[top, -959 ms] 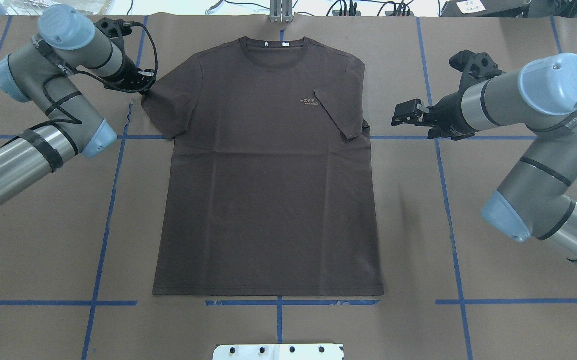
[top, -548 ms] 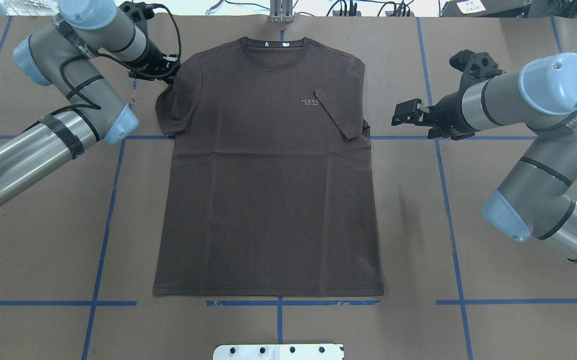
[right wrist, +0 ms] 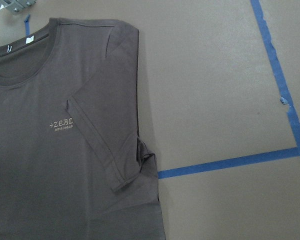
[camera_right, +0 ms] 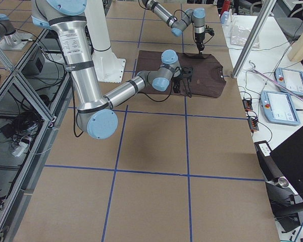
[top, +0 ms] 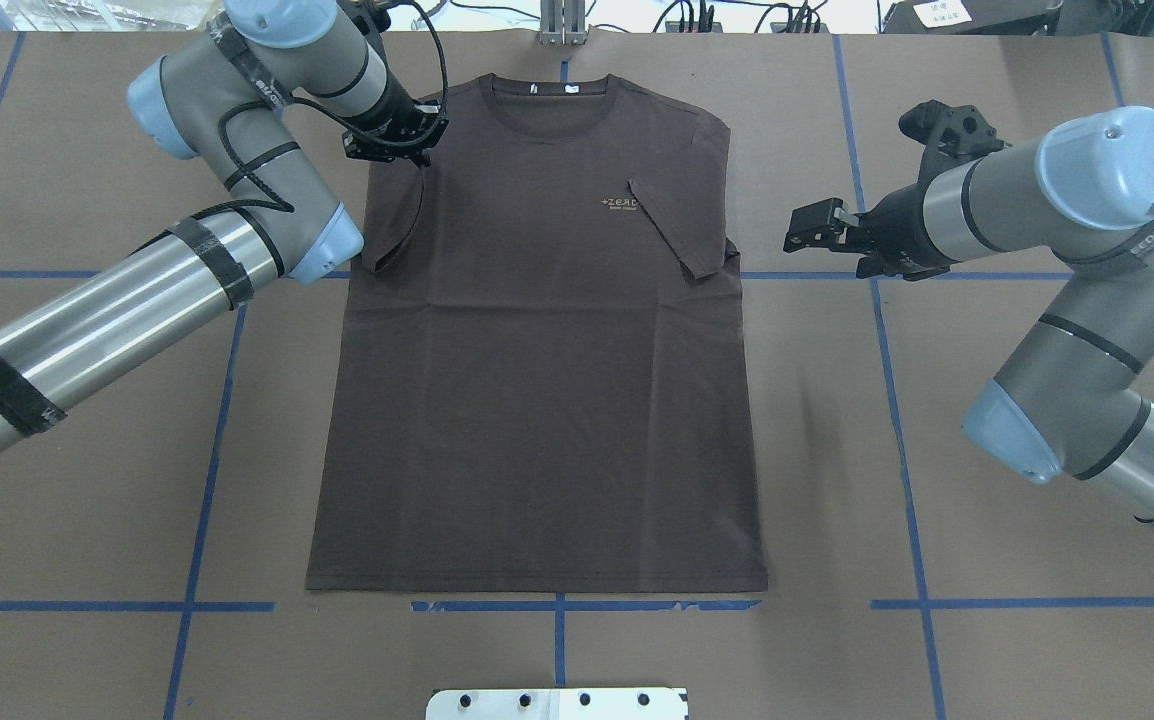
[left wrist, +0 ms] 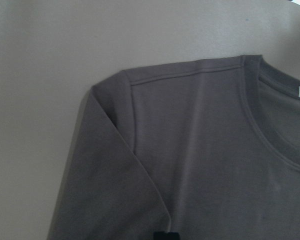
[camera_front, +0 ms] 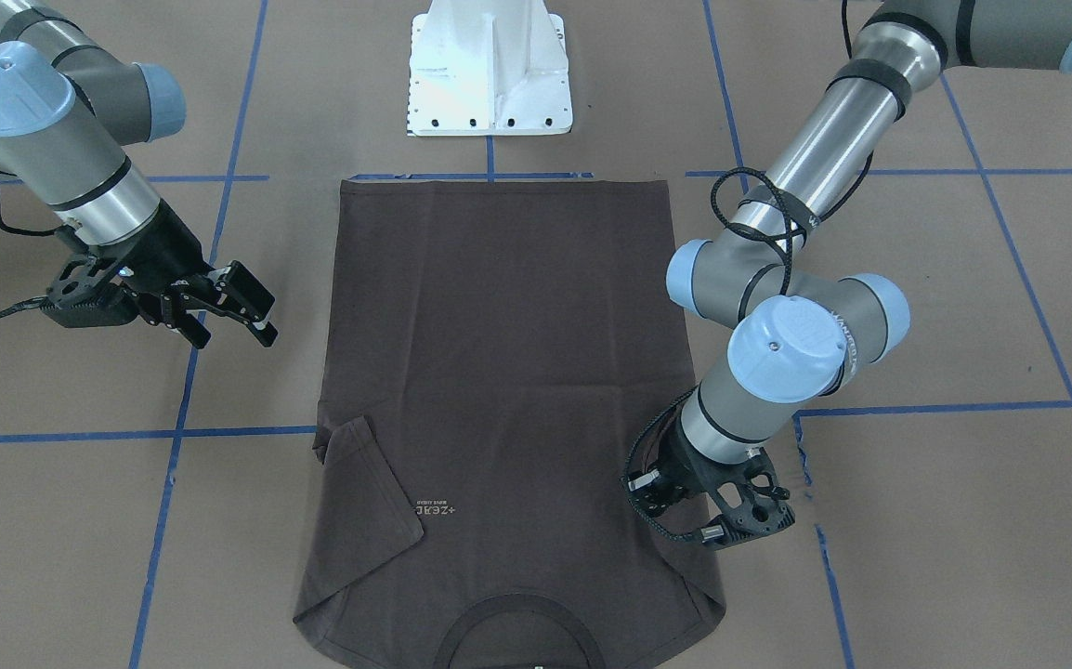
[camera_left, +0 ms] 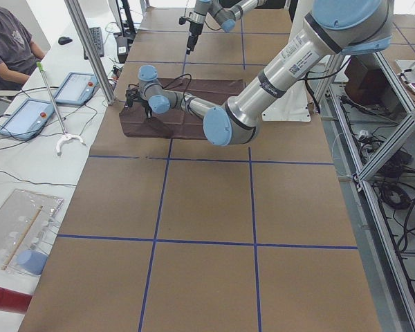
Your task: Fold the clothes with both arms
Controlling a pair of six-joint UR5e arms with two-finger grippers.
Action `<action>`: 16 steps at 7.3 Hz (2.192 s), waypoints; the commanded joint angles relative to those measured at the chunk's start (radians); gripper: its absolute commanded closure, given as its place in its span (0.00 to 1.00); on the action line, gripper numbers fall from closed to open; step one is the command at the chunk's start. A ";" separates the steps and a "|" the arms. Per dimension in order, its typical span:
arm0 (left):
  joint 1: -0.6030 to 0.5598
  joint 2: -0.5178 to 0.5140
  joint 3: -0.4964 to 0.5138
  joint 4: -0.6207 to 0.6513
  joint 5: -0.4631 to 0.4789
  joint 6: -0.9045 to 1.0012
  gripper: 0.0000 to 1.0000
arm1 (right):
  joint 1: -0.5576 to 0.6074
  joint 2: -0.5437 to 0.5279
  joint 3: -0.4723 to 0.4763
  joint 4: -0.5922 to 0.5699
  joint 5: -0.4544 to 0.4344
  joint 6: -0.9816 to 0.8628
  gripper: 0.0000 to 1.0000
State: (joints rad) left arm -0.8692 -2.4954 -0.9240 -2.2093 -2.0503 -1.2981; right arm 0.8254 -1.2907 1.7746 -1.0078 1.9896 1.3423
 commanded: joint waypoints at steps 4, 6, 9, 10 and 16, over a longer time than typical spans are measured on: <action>0.009 -0.020 0.050 -0.081 0.055 -0.033 0.76 | -0.005 0.007 -0.015 0.002 -0.005 0.011 0.00; 0.036 0.115 -0.194 -0.067 0.047 -0.038 0.28 | -0.026 0.016 0.006 -0.002 -0.008 0.111 0.00; 0.094 0.364 -0.563 -0.064 0.015 -0.082 0.29 | -0.351 0.013 0.208 -0.242 -0.296 0.459 0.00; 0.098 0.444 -0.673 -0.034 -0.013 -0.105 0.31 | -0.480 0.001 0.259 -0.306 -0.457 0.518 0.00; 0.108 0.540 -0.789 -0.026 0.004 -0.142 0.26 | -0.699 -0.168 0.310 -0.313 -0.540 0.804 0.21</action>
State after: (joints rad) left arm -0.7616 -1.9564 -1.7127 -2.2351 -2.0476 -1.4387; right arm 0.1532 -1.4513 2.0858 -1.3195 1.4521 2.1167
